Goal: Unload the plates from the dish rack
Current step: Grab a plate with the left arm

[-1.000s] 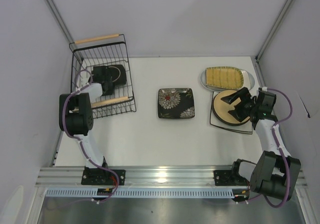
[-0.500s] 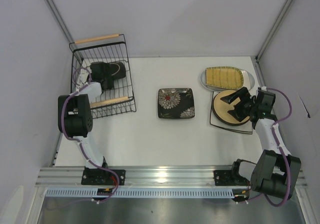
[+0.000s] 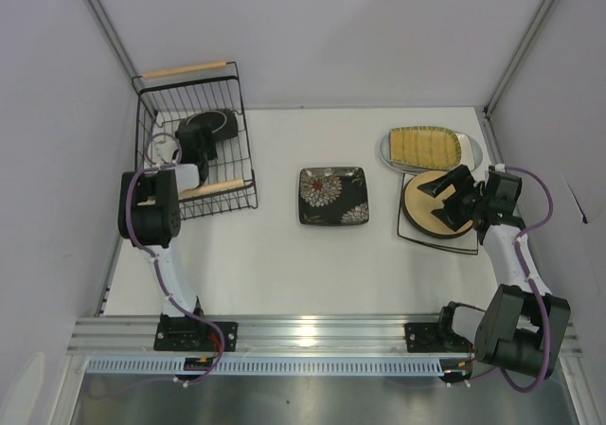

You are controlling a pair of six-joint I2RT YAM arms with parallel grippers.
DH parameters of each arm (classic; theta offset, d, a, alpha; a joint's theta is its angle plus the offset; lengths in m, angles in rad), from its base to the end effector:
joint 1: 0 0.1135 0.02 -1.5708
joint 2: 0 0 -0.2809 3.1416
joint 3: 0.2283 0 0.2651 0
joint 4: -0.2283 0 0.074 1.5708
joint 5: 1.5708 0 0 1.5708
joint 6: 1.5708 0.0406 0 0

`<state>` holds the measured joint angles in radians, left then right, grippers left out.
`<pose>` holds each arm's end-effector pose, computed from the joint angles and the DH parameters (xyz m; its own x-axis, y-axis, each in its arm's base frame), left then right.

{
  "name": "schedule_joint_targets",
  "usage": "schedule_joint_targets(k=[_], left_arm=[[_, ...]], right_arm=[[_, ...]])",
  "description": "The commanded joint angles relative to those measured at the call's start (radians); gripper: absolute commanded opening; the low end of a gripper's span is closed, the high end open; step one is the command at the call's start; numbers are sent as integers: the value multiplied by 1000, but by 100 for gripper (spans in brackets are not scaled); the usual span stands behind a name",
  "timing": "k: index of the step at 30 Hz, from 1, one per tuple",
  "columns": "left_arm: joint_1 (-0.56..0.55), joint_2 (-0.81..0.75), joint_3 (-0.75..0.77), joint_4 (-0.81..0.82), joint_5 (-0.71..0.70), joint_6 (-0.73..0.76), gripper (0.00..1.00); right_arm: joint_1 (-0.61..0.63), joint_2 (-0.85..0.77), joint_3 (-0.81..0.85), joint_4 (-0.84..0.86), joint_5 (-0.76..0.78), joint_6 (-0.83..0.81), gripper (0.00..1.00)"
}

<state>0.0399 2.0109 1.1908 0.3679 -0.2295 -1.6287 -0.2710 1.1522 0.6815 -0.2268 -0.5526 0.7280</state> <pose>0.4611 0.0276 0.1701 0.2682 -0.9622 -0.0472 -0.4218 -0.0732 -0.9037 0.2431 -0.0454 0.2368 -0.5683 0.7457 -0.3478 0.2925 0.5782 0.7617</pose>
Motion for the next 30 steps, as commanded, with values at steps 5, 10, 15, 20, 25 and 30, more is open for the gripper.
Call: schedule_joint_targets(k=[5, 10, 15, 20, 25, 30], left_arm=[[3, 22, -48, 360, 48, -33, 32], [3, -27, -158, 477, 82, -57, 0], [3, -90, -266, 617, 124, -50, 0], [3, -208, -324, 687, 136, 21, 0], [-3, -333, -411, 759, 174, 118, 0], [-9, -551, -470, 758, 168, 266, 0]], right_arm=[[3, -22, 44, -16, 14, -22, 100], [3, -25, 38, -13, 10, -18, 100], [4, -26, 32, -2, 5, -18, 100], [4, -28, 23, 4, -4, -16, 100], [4, -25, 12, 24, -10, -10, 100], [4, -22, 12, 26, -20, -13, 100]])
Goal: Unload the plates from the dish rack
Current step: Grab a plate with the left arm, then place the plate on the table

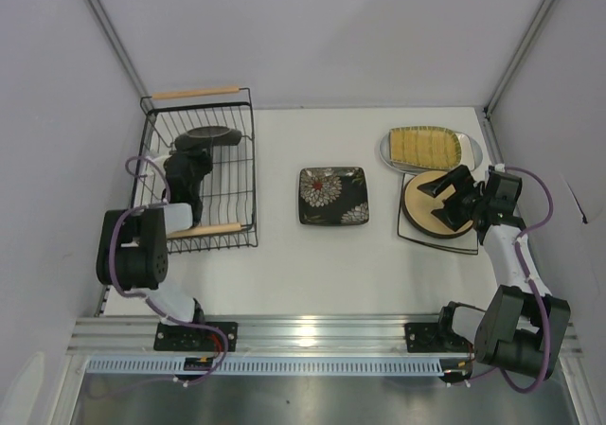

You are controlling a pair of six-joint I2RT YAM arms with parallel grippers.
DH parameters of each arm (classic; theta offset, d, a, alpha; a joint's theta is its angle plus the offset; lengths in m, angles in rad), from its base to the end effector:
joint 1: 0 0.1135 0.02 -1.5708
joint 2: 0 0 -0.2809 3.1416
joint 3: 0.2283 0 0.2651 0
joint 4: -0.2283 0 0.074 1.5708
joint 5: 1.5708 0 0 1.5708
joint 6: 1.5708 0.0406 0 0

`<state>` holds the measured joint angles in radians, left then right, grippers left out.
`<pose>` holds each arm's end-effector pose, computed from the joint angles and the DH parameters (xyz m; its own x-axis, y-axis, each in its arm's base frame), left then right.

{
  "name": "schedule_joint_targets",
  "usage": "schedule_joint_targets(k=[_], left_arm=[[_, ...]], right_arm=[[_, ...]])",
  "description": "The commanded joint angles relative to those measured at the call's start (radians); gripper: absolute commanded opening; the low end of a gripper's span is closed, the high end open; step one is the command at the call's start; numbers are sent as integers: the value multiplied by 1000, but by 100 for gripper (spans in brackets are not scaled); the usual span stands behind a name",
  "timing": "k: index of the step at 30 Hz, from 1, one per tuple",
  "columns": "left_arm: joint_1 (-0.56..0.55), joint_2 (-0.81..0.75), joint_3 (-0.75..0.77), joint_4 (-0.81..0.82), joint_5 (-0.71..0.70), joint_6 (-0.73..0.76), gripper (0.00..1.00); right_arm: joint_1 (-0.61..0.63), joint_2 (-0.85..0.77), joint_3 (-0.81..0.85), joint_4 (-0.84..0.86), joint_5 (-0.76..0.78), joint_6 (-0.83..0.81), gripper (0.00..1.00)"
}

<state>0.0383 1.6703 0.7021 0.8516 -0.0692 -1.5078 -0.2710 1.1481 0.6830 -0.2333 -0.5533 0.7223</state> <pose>0.3570 0.0165 0.2010 0.0993 -0.9926 -0.0706 -0.1227 0.0582 -0.9907 0.2423 -0.0452 0.2377 -0.5706 0.7423 -0.3512 0.2895 0.5821 0.7598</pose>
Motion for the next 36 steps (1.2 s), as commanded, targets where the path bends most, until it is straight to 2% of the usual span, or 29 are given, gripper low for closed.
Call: schedule_joint_targets(k=[1, 4, 6, 8, 9, 10, 12, 13, 15, 16, 18, 19, 20, 24, 26, 30, 32, 33, 36], left_arm=[[-17, -245, 23, 253, 2, 235, 0], [-28, -352, 59, 130, -4, 377, 0], [-29, -397, 85, 90, 51, 434, 0], [-81, -472, 135, 19, 96, 552, 0], [-109, -497, 158, -70, 114, 614, 0], [-179, -520, 189, -116, 123, 764, 0], [-262, -541, 302, -221, 156, 926, 0], [-350, -535, 350, -350, 167, 1083, 0], [-429, -476, 524, -504, 174, 1213, 0], [-504, -451, 584, -657, 174, 1330, 0], [-579, -372, 725, -777, 122, 1443, 0], [-659, -342, 762, -872, 70, 1559, 0], [-696, -318, 825, -919, 12, 1604, 0], [-865, -145, 924, -1086, -214, 1811, 0], [-948, -86, 929, -1126, -379, 1871, 0], [-1023, 22, 922, -1172, -526, 1936, 0], [-1072, 80, 880, -1154, -608, 1982, 0], [-1087, 107, 860, -1125, -703, 2053, 0], [-1127, 183, 781, -1083, -803, 2135, 0]], right_arm=[[4, -19, 10, 34, -19, -4, 100], [4, -14, 10, 42, -25, -3, 100], [4, -16, 10, 48, -25, -1, 100], [4, -14, 10, 57, -30, 3, 100], [4, -16, 12, 57, -31, 3, 100], [3, -14, 13, 61, -36, 3, 100], [3, -13, 23, 71, -42, 5, 100], [1, -10, 27, 71, -43, 5, 100], [-2, -10, 38, 69, -49, 6, 100], [-8, -10, 38, 69, -51, 5, 100], [-17, -19, 43, 68, -57, 5, 100], [-29, -21, 41, 65, -57, 5, 100], [-34, -30, 41, 63, -59, 3, 100], [-65, -47, 44, 46, -63, -3, 100], [-77, -48, 44, 46, -60, -1, 100], [-94, -36, 50, 48, -62, 5, 100], [-100, -30, 55, 52, -62, 9, 100], [-108, -28, 56, 54, -65, 12, 100], [-117, -25, 58, 58, -69, 17, 100]])
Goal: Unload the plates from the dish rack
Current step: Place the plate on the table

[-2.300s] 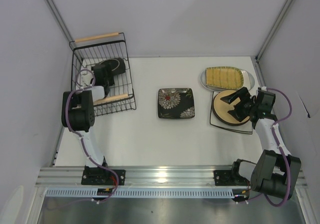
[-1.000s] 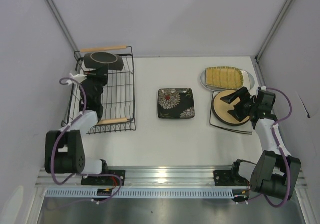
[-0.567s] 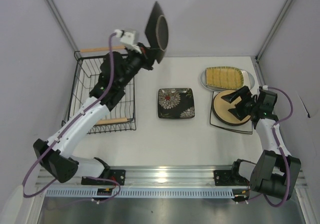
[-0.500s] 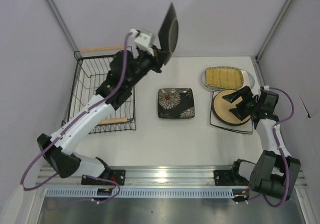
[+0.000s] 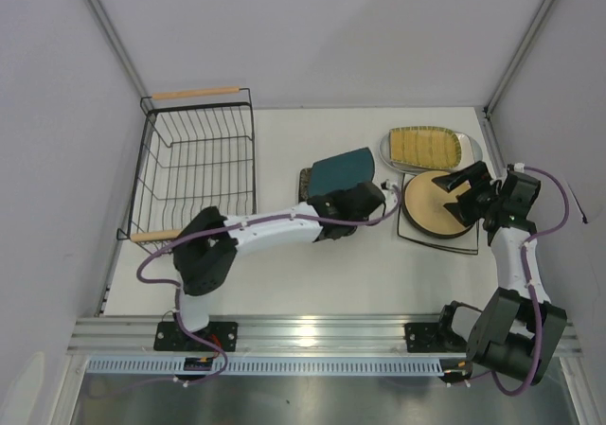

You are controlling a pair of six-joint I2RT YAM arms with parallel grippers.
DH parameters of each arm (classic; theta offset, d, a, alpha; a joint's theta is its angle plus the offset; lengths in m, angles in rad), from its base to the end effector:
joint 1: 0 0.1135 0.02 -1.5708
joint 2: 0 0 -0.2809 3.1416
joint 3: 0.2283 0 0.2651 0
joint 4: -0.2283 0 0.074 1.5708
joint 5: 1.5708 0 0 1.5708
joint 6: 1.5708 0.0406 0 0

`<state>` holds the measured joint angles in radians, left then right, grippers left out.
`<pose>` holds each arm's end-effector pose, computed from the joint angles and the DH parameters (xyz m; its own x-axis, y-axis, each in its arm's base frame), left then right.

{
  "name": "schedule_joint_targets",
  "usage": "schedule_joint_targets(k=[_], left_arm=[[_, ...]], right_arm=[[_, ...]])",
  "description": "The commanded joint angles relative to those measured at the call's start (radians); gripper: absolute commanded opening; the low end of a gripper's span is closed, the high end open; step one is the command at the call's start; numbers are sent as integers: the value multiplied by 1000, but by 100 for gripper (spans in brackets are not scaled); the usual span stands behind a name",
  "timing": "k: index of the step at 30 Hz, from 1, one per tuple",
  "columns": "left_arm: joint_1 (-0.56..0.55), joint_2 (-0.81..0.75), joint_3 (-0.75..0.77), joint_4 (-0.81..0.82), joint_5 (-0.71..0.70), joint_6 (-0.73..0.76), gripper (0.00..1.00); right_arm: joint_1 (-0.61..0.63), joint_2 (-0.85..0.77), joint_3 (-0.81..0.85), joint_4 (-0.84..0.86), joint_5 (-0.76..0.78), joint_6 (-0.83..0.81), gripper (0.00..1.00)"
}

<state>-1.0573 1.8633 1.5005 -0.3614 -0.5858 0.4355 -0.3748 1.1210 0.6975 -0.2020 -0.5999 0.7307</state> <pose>0.2379 -0.3761 0.2755 -0.0747 0.8481 -0.5246 0.6109 0.4547 0.6481 0.2365 -0.0684 0.2521 -0.4883 0.7841 -0.3831 0.2715 0.5537 0.7872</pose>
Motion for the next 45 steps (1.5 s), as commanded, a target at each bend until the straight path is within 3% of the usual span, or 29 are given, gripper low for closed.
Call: schedule_joint_targets(k=[1, 9, 15, 32, 41, 42, 44, 45], left_arm=[[-39, -7, -43, 183, -295, 196, 0], [-44, 34, -186, 332, -327, 265, 0], [-53, 100, -209, 407, -370, 235, 0], [-82, 243, -155, 369, -457, 50, 0], [-107, 237, -158, 289, -451, -86, 49], [-110, 231, -158, 282, -451, -93, 61], [-121, 220, -151, 253, -450, -124, 69], [-125, 215, -148, 245, -450, -133, 79]], right_arm=[[-16, 0, 43, 27, -23, 9, 100], [-21, 11, 33, 36, -26, 10, 100], [-23, 11, 27, 35, -20, 6, 100], [-24, 3, 23, 27, -18, 1, 100], [-26, -6, 20, 23, -14, -2, 100], [-24, -6, 20, 23, -15, -2, 100], [-24, -9, 20, 23, -15, -2, 100], [-24, -7, 20, 23, -14, -2, 100]])
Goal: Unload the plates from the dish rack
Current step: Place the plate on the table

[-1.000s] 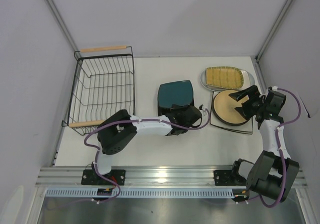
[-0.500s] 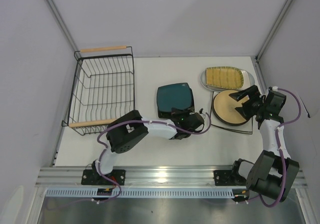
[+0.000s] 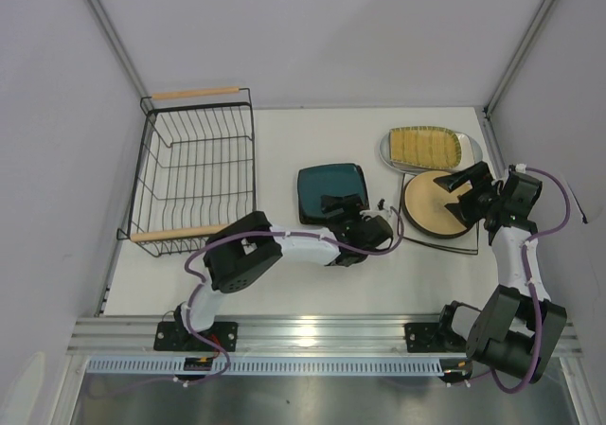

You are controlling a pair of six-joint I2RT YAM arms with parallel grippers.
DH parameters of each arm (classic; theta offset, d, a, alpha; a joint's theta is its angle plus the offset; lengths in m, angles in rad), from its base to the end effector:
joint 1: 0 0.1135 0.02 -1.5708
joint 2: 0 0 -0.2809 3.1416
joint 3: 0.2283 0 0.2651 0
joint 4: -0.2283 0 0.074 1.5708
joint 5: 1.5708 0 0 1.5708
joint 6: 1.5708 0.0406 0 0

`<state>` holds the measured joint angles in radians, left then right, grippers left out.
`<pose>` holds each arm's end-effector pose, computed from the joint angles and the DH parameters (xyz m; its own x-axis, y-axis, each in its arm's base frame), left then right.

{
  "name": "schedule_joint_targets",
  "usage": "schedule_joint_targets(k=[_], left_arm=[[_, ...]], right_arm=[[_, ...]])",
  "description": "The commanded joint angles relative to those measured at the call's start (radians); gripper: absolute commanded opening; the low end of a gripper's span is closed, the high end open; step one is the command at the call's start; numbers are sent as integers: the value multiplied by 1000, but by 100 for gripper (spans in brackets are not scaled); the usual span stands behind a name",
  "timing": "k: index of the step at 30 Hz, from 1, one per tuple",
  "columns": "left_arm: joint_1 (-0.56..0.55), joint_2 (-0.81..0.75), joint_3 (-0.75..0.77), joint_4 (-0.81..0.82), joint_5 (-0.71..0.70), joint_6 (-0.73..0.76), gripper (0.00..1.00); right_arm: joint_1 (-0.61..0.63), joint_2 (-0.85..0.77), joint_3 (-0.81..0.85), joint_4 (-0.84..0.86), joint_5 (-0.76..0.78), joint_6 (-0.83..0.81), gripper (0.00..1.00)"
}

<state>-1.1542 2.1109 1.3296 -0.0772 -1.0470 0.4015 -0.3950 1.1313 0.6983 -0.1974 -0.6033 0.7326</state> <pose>0.2149 -0.3988 0.1438 -0.1926 0.9184 -0.3455 0.3299 0.3922 0.8587 0.2367 -0.0737 0.2505 -0.4755 0.7949 -0.3769 0.2850 0.5445 0.7889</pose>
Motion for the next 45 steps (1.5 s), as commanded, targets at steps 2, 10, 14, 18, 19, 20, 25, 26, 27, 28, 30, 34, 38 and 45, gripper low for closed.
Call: schedule_joint_targets(k=[2, 10, 14, 18, 19, 20, 25, 26, 27, 28, 30, 34, 38, 45], left_arm=[[-41, -42, 34, -87, 10, -128, 95], [-52, -175, 177, -364, 132, -378, 100], [-52, -311, 214, -409, 222, -449, 100], [-50, -354, 204, -409, 265, -452, 100], [-50, -351, 209, -424, 257, -466, 100], [-50, -351, 217, -470, 254, -480, 100], [-21, -494, 181, -471, 373, -566, 100], [-7, -540, 165, -451, 430, -575, 100], [11, -581, 126, -400, 488, -592, 100], [54, -676, 103, -369, 625, -596, 100], [102, -768, 22, -259, 741, -610, 100], [197, -966, -69, -180, 841, -584, 100], [244, -1095, -107, -208, 854, -555, 100], [416, -1276, -213, -208, 968, -590, 100]], right_arm=[[-4, -22, 20, 16, -12, -6, 100], [-4, -18, 20, 32, -30, 4, 100], [-5, -16, 18, 58, -49, 8, 100], [-4, -7, 20, 59, -58, 8, 100], [-2, -7, 21, 58, -58, 7, 100], [-4, -11, 23, 56, -59, 5, 100], [36, -10, 50, 82, -93, -30, 100], [54, -4, 58, 93, -119, -38, 100], [74, 24, 75, 98, -137, -51, 100], [134, 39, 102, 122, -195, -82, 100], [201, 77, 144, 131, -231, -125, 100], [335, 153, 282, -11, -211, -249, 100], [372, 162, 339, -14, -207, -219, 100], [392, 105, 452, -42, -225, -179, 100]])
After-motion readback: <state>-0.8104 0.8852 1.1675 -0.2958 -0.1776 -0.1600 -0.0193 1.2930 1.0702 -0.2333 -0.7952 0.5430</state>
